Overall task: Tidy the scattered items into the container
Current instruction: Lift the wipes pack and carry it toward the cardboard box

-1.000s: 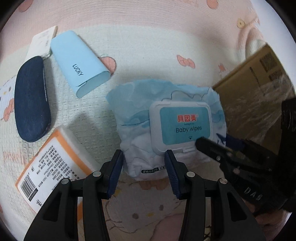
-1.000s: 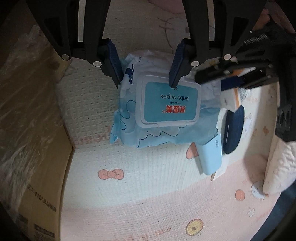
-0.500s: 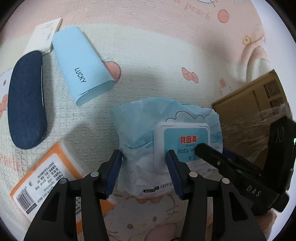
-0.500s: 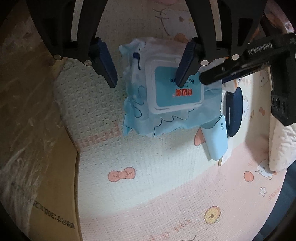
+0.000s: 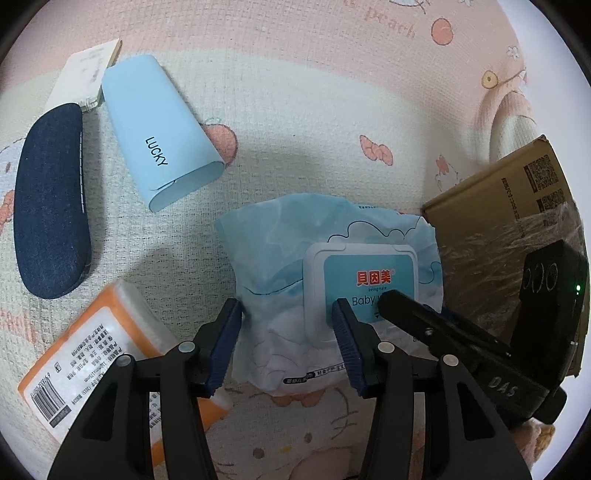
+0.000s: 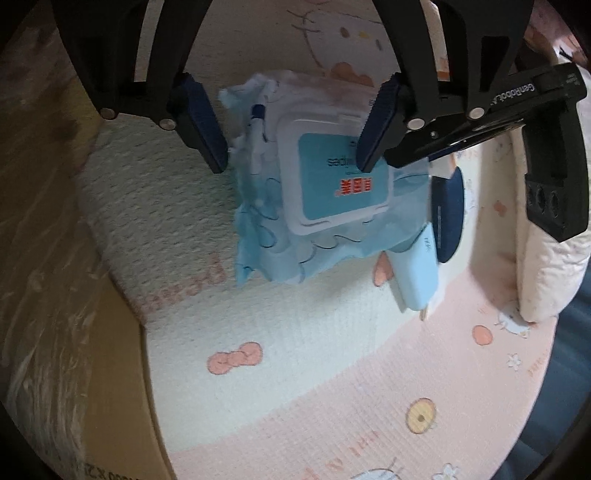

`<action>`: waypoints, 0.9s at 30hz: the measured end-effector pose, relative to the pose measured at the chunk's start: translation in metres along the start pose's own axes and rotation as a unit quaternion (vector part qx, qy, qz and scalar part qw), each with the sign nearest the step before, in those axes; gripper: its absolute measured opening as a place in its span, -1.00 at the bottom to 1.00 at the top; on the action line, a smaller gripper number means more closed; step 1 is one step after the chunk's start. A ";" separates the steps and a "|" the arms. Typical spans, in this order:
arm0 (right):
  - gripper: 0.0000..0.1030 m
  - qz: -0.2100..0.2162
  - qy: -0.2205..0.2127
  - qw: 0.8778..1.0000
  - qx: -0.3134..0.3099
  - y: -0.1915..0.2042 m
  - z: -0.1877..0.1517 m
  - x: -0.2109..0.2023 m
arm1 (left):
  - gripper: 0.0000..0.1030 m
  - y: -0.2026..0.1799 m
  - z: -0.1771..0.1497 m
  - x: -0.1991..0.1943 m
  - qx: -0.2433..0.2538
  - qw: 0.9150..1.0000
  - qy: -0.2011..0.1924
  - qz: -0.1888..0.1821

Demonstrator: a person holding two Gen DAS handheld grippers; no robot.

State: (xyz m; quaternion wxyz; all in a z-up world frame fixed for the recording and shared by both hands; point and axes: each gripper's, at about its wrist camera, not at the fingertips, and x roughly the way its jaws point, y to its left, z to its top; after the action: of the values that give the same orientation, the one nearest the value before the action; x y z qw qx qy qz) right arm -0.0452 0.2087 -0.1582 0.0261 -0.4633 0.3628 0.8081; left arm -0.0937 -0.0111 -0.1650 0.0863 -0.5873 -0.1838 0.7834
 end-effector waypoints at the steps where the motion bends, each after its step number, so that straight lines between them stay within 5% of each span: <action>1: 0.23 -0.002 -0.001 1.000 -0.004 0.002 -0.001 0.000 | 0.05 0.000 0.001 0.001 -0.001 1.000 0.000 0.000; 20: 0.00 -0.021 -0.016 0.999 -0.034 0.012 -0.002 -0.007 | -0.10 -0.007 0.004 -0.009 -0.012 1.000 -0.006 0.012; 27: -0.01 -0.013 -0.032 0.999 -0.034 0.018 0.004 -0.019 | -0.10 -0.022 0.008 -0.032 0.023 0.999 -0.033 0.022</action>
State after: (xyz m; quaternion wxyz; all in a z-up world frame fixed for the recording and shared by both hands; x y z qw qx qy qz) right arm -0.0446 0.2035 -0.1325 0.0324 -0.4426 0.3284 0.8338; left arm -0.0940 -0.0040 -0.1262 0.0762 -0.5630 -0.1557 0.8081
